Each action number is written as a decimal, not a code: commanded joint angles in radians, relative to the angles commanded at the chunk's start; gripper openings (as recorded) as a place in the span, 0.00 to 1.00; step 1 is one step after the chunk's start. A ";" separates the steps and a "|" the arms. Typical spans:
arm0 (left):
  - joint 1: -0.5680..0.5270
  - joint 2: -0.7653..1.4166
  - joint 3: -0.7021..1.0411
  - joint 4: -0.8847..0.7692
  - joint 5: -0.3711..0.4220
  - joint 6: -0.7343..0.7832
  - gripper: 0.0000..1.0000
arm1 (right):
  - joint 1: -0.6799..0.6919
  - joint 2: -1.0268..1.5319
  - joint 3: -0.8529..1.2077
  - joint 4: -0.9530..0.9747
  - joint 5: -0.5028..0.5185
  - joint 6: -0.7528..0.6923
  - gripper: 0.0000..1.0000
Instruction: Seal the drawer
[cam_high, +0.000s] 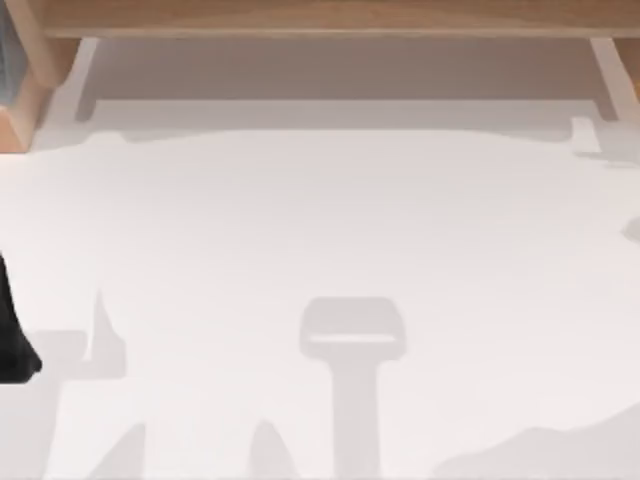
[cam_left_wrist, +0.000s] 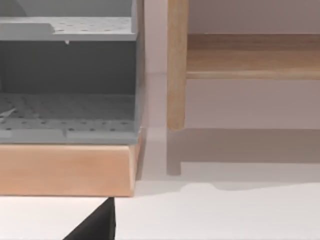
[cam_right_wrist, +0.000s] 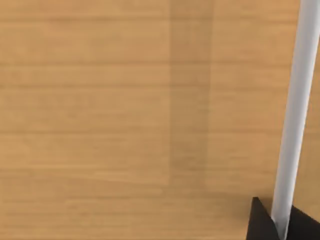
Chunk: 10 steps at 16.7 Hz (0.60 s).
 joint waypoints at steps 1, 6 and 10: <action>0.000 0.000 0.000 0.000 0.000 0.000 1.00 | 0.000 0.000 0.000 0.000 0.000 0.000 0.00; 0.000 0.000 0.000 0.000 0.000 0.000 1.00 | 0.009 0.028 0.061 -0.035 0.014 0.002 0.00; 0.000 0.000 0.000 0.000 0.000 0.000 1.00 | 0.041 0.090 0.203 -0.112 0.045 0.001 0.00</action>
